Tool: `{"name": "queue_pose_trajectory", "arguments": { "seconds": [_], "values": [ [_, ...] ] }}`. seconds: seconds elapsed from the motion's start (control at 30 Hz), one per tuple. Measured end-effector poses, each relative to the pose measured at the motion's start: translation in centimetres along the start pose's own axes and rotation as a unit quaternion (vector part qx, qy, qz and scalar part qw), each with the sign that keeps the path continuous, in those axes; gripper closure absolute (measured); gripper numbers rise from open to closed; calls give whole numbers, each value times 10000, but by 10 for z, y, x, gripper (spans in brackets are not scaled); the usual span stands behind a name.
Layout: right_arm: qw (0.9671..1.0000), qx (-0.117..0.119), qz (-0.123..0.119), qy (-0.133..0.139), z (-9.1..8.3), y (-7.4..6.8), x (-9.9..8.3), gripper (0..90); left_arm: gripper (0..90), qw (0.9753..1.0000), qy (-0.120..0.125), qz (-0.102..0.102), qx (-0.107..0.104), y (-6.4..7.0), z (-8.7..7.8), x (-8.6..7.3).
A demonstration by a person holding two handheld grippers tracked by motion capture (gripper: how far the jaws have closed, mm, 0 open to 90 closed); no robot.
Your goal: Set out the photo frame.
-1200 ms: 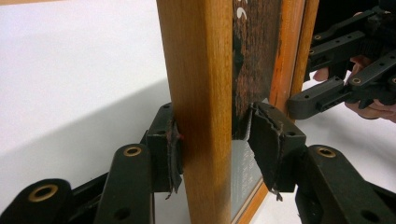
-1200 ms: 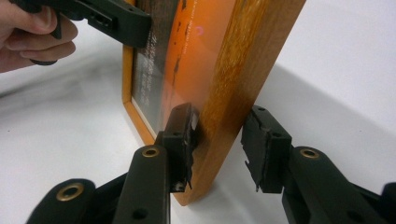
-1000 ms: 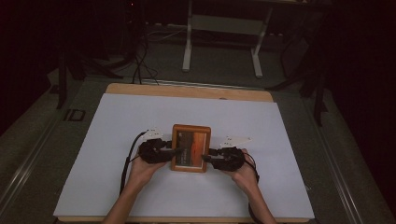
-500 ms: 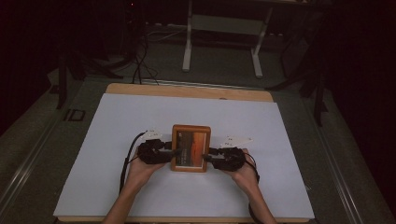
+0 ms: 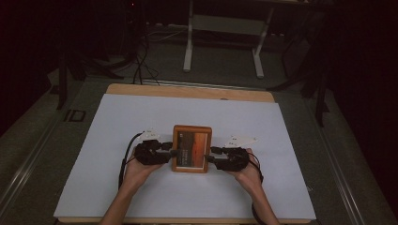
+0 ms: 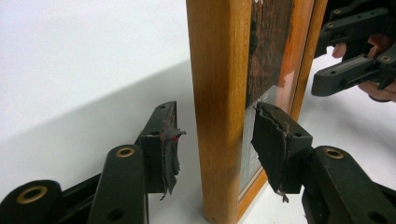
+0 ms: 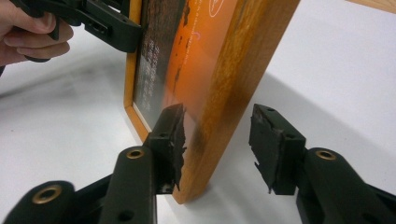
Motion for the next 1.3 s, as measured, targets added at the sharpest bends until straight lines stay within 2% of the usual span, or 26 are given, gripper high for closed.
{"name": "queue_pose_trajectory", "arguments": {
  "seconds": [0.43,0.5,0.73,0.97,1.3],
  "values": [
    [9997,-170,-18,164,-21,5,4,476,507,9996,247,-50,106,1,-19,5],
    [9996,-201,-7,183,-25,7,4,475,505,9993,345,-66,151,1,-25,8],
    [9992,-333,64,214,-34,14,1,467,489,9985,457,-54,305,2,-35,11],
    [9985,-535,64,137,-40,19,-5,463,483,9982,418,-74,426,-1,-42,9],
    [9974,-695,167,76,-48,27,-17,463,479,9970,364,-141,672,-9,-51,1]
  ]
}}
Point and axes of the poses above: each handheld gripper's, and its own axes: z roughly forward along the jaws, x roughly out of its top, y roughly to its right, the point moved 1 cm from there along z, roughly forward along the jaws, and after that the axes turned 5 degrees about y, right-handed, at the moved point
